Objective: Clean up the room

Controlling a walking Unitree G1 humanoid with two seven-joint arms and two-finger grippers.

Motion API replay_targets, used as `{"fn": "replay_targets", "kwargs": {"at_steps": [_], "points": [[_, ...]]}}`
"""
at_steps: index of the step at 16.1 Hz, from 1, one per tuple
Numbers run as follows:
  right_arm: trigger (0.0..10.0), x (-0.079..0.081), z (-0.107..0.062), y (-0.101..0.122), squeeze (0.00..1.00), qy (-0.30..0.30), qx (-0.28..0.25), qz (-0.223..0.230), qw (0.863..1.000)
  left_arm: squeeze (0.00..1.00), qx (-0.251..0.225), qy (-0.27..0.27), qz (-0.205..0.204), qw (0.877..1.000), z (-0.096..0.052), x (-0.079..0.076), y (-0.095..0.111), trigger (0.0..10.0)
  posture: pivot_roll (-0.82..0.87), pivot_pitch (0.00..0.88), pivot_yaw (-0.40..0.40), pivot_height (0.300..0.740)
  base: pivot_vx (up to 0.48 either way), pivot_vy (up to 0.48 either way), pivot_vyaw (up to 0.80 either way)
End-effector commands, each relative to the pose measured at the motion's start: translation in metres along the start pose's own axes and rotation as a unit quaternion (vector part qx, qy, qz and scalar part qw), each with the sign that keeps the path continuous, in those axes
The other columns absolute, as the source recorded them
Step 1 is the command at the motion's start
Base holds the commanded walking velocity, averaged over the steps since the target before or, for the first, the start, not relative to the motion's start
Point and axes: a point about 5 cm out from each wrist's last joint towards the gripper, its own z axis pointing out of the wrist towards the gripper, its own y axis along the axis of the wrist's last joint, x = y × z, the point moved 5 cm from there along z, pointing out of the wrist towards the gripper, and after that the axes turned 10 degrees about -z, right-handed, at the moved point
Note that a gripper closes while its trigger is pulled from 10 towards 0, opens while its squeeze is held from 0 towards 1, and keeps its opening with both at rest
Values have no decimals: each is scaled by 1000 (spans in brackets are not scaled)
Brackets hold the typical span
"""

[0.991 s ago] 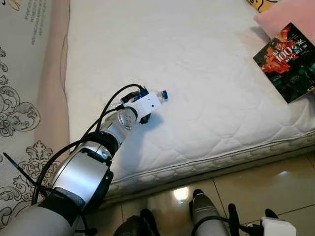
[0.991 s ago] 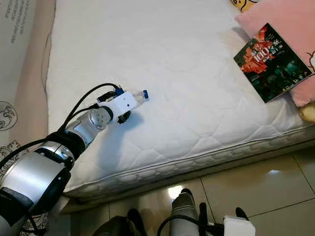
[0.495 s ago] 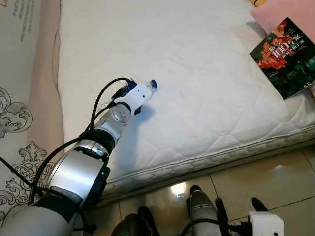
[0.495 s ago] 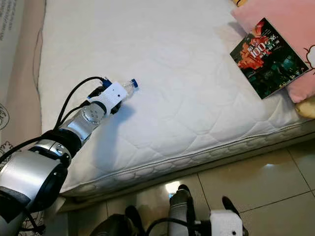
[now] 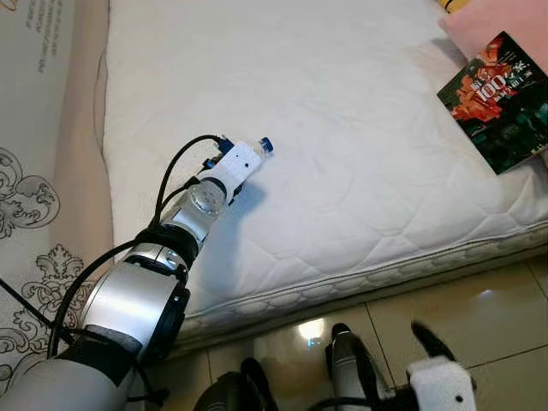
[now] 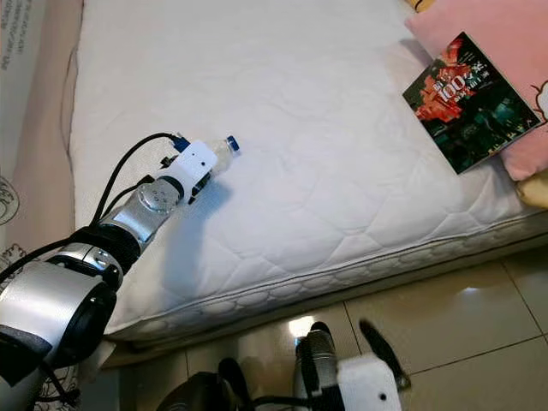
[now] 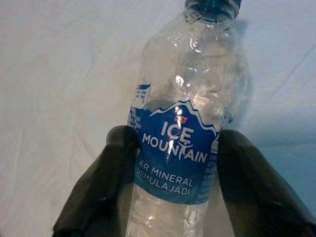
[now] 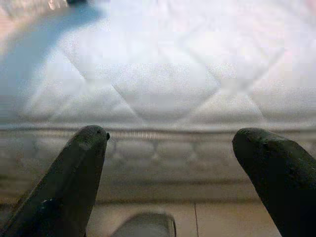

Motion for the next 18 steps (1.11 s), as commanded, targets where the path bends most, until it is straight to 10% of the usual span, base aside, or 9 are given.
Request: {"fn": "replay_targets", "kwargs": {"at_steps": [1,10,18], "points": [[10000,1,1,1,0,10,0,-4,1000,0,44,-20,-35,998,-4,-10,-31,0,-464,287,172,740,0,0,0],[10000,11,27,-1,0,91,-29,-17,995,0,48,-31,-102,993,-7,-9,-42,0,-415,240,150,740,0,0,0],[10000,-2,64,5,0,56,-64,30,996,0,-44,-54,-258,964,-12,15,-24,0,-305,93,169,740,0,0,0]]}}
